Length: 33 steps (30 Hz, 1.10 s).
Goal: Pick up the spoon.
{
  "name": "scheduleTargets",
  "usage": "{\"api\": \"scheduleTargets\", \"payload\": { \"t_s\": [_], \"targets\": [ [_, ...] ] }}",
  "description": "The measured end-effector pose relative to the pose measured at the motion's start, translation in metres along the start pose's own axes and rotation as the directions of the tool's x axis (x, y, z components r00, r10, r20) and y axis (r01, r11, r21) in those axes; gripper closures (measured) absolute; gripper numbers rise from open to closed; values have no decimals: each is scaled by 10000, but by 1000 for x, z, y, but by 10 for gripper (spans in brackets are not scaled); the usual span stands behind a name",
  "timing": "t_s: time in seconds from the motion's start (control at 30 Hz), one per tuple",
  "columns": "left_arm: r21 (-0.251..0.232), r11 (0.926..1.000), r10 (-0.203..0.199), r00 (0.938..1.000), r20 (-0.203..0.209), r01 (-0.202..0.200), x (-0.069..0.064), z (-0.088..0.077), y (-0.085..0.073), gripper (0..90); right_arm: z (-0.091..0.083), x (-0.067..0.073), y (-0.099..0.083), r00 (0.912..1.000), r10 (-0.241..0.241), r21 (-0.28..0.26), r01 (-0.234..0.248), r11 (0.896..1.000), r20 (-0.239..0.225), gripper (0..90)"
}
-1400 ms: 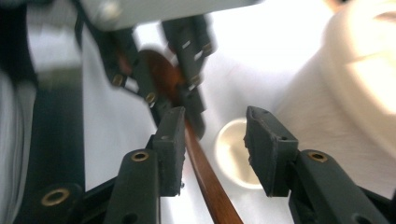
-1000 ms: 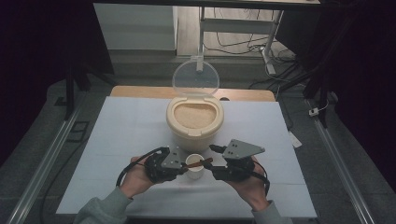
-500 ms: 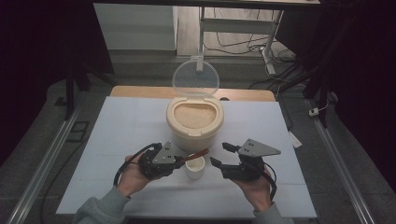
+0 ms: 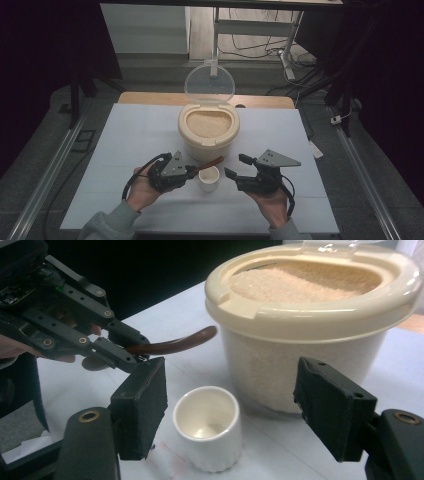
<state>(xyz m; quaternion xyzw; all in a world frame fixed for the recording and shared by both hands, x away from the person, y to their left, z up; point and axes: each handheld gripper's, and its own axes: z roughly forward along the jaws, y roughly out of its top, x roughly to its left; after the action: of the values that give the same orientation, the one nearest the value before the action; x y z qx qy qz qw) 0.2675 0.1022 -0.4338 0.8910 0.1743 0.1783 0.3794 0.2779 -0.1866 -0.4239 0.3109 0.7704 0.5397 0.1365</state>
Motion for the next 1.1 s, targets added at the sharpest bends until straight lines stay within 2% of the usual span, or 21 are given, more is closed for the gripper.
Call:
{"api": "scheduleTargets", "payload": {
  "t_s": [0.23,0.3,0.4,0.5,0.77,0.93,1.03,1.1],
  "targets": [
    [-175,9998,-39,9998,-186,36,-2,0,1,790,8,11,-2,9986,530,-33,-530,9986,-40,295],
    [-179,9998,26,9997,-251,-30,-5,1,2,790,13,16,-4,9964,838,-44,-839,9965,-126,303],
    [-222,9997,70,9996,-272,-76,-8,4,2,791,16,20,-5,9952,960,-30,-961,9954,-190,314],
    [-215,9996,156,9995,-280,-163,-11,6,3,790,17,21,-5,9947,1013,-67,-1014,9948,-189,321],
    [-304,9992,254,9991,-335,-264,-15,7,4,790,20,23,-8,9885,1509,-247,-1512,9882,-131,364],
    [-331,9988,347,9984,-446,-362,-19,9,5,791,23,25,-9,9859,1671,-308,-1670,9855,-2,408],
    [-299,9983,483,9973,-560,-500,-22,11,6,791,25,25,-10,9807,1952,-451,-1944,9799,141,475],
    [-273,9977,606,9962,-618,-624,-24,12,7,791,26,25,-11,9753,2210,-531,-2205,9739,25,516]
  ]
}}
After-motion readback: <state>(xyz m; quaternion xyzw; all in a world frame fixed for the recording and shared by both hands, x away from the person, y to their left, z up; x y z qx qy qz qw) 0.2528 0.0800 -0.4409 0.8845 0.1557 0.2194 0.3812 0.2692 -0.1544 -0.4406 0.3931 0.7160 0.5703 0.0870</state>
